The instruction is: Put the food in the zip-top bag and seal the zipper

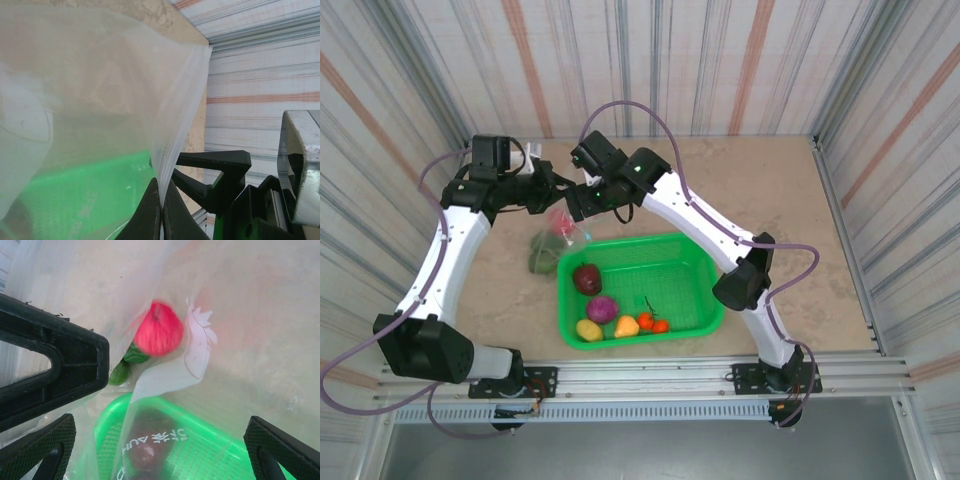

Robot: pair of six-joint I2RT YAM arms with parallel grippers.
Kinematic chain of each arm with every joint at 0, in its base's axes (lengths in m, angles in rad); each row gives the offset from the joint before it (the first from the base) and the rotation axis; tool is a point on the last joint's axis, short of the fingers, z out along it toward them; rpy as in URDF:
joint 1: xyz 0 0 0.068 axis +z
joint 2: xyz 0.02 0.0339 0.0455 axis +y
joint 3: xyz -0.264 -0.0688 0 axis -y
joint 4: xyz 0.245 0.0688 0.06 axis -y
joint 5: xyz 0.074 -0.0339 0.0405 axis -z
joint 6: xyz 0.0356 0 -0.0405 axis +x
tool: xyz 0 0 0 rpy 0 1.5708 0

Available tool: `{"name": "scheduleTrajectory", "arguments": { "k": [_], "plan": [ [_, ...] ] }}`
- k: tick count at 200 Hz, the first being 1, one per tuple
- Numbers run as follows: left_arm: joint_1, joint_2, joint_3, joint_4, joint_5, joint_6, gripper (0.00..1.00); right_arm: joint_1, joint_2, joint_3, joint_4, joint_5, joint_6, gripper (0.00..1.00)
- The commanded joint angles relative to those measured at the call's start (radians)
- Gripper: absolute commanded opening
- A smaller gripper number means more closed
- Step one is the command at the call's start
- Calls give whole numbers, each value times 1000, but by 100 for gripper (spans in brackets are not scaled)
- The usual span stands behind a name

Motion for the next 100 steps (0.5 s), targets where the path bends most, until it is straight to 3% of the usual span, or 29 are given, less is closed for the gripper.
{"name": "scheduleTrajectory", "arguments": {
  "k": [1, 44, 100],
  "plan": [
    [4, -16, 40, -38, -18, 10, 0, -18, -70, 24, 30, -44, 0, 86],
    [29, -43, 50, -96, -122, 7, 0, -12, -208, -79, 5, -140, -83, 83],
    [32, -133, -2, -157, -249, -38, 0, -7, -654, -800, 203, -172, -31, 74]
  ]
}}
